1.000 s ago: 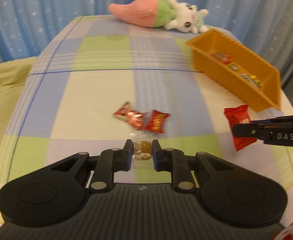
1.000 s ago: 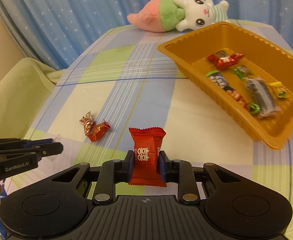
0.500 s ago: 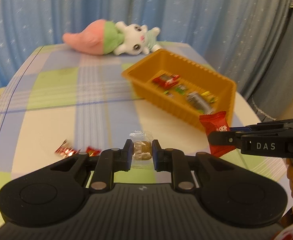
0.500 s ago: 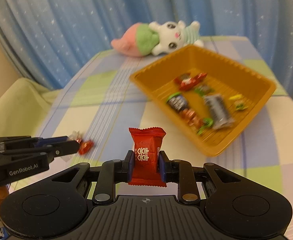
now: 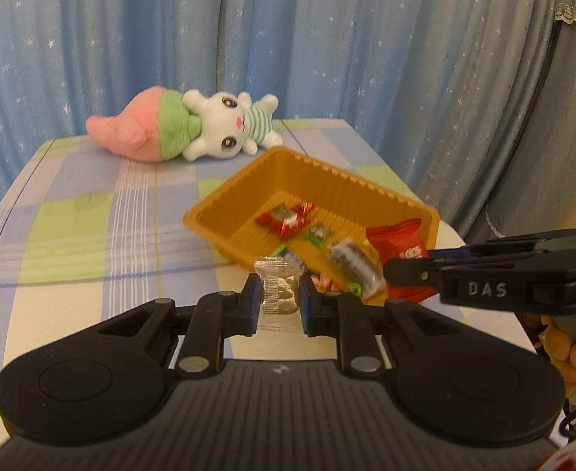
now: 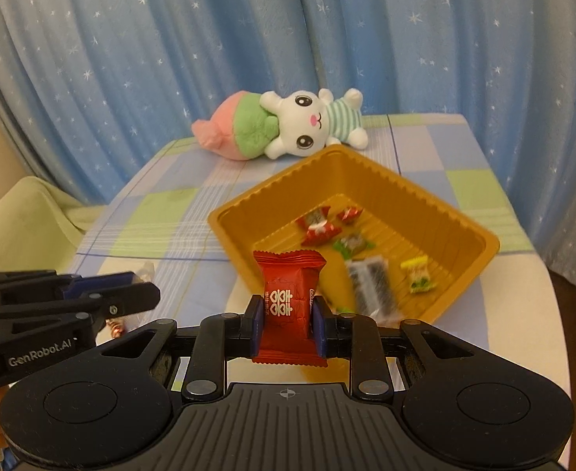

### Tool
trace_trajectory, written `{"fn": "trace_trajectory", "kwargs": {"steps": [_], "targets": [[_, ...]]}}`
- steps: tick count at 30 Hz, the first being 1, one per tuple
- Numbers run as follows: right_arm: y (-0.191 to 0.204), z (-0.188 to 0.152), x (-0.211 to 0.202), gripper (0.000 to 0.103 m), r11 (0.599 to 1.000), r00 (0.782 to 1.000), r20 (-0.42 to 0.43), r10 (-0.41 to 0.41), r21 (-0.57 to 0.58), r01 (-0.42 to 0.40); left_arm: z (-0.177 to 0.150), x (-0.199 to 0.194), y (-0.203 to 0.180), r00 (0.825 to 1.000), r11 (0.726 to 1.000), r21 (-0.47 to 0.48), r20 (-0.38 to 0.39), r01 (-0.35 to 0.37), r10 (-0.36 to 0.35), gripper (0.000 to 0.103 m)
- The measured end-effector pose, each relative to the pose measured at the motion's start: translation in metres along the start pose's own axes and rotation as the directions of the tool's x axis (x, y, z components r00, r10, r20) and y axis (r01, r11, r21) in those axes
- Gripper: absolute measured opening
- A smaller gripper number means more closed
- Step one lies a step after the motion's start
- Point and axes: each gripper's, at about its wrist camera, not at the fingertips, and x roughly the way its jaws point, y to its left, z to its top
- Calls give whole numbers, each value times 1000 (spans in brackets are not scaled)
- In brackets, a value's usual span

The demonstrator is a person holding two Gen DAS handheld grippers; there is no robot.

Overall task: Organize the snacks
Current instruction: 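Carry both held candies over the orange tray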

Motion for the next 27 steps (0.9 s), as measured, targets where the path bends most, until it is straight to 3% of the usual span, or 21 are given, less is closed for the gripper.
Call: {"fn": "trace_trajectory", "kwargs": {"steps": [11,27], "targets": [[-19,43,31,26,1000,1000,-4,5,-31,-5,40,45,-4,999,999,16,-4,-39,39,19],[-44,66,74,26,1000,999,-44,-4,0,4,72,109,4,998,997,47,-26,-54,55,19]]}}
